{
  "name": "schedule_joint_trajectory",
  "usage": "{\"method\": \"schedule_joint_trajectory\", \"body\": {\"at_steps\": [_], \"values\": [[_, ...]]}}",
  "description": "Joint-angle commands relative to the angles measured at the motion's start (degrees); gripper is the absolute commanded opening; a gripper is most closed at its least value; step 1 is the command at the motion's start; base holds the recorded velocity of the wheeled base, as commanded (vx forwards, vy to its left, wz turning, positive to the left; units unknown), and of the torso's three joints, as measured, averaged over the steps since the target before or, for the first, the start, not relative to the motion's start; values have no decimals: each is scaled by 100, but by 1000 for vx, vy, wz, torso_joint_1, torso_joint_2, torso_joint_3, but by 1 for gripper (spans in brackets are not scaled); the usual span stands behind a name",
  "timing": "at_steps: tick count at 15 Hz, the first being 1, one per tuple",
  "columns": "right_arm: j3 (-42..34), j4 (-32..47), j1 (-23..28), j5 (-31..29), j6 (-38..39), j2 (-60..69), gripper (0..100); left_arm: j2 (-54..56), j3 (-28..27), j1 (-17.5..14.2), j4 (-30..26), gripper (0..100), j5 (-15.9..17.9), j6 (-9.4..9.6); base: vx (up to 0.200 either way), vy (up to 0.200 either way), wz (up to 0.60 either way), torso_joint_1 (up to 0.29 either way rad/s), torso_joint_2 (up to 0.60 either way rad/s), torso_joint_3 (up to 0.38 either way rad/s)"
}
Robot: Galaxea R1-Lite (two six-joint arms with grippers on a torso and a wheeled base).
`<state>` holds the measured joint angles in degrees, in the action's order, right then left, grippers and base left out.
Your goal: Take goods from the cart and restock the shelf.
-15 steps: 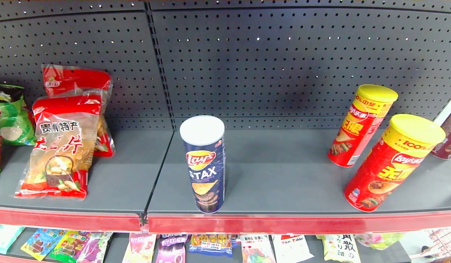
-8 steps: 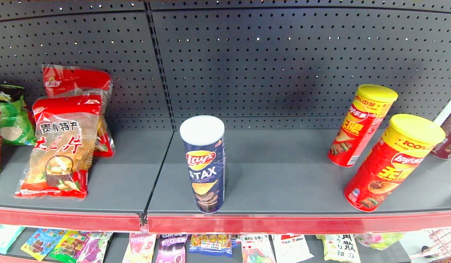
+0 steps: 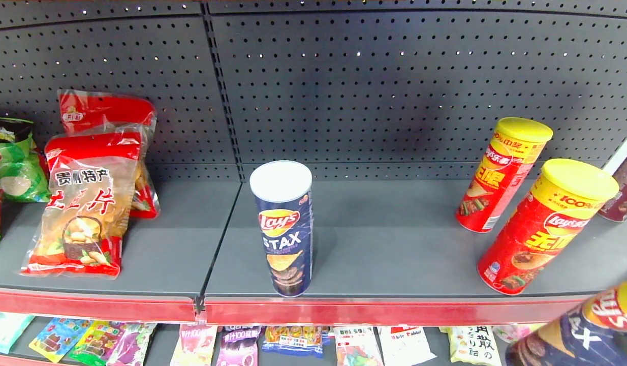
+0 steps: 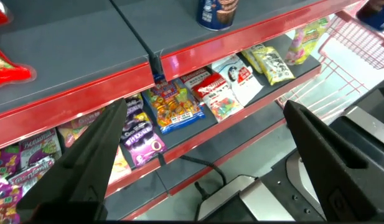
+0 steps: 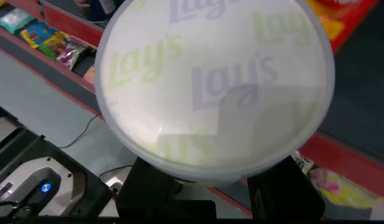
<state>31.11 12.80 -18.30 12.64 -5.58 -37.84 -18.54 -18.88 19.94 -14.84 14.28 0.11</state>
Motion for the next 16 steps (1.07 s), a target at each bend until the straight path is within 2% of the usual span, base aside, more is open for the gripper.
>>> {"method": "schedule_joint_trajectory", "body": {"at_steps": [1, 3, 9, 16], "values": [[730, -621, -710, 19, 31, -1656, 0, -317, -160, 1, 25, 100, 5, 7, 0, 0, 0, 0, 0, 0], [958, -1139, -807, 19, 31, -2280, 0, -545, -265, 1, 42, 100, 5, 7, 0, 0, 0, 0, 0, 0], [2048, -1175, -1422, -60, 13, -3353, 0, -897, -335, 10, 95, 100, 5, 33, 0, 0, 0, 0, 0, 0], [3402, -1166, -1589, -253, -4, -4680, 0, -1020, -318, 10, 192, 100, 14, 33, 0, 0, 0, 0, 0, 0]]}}
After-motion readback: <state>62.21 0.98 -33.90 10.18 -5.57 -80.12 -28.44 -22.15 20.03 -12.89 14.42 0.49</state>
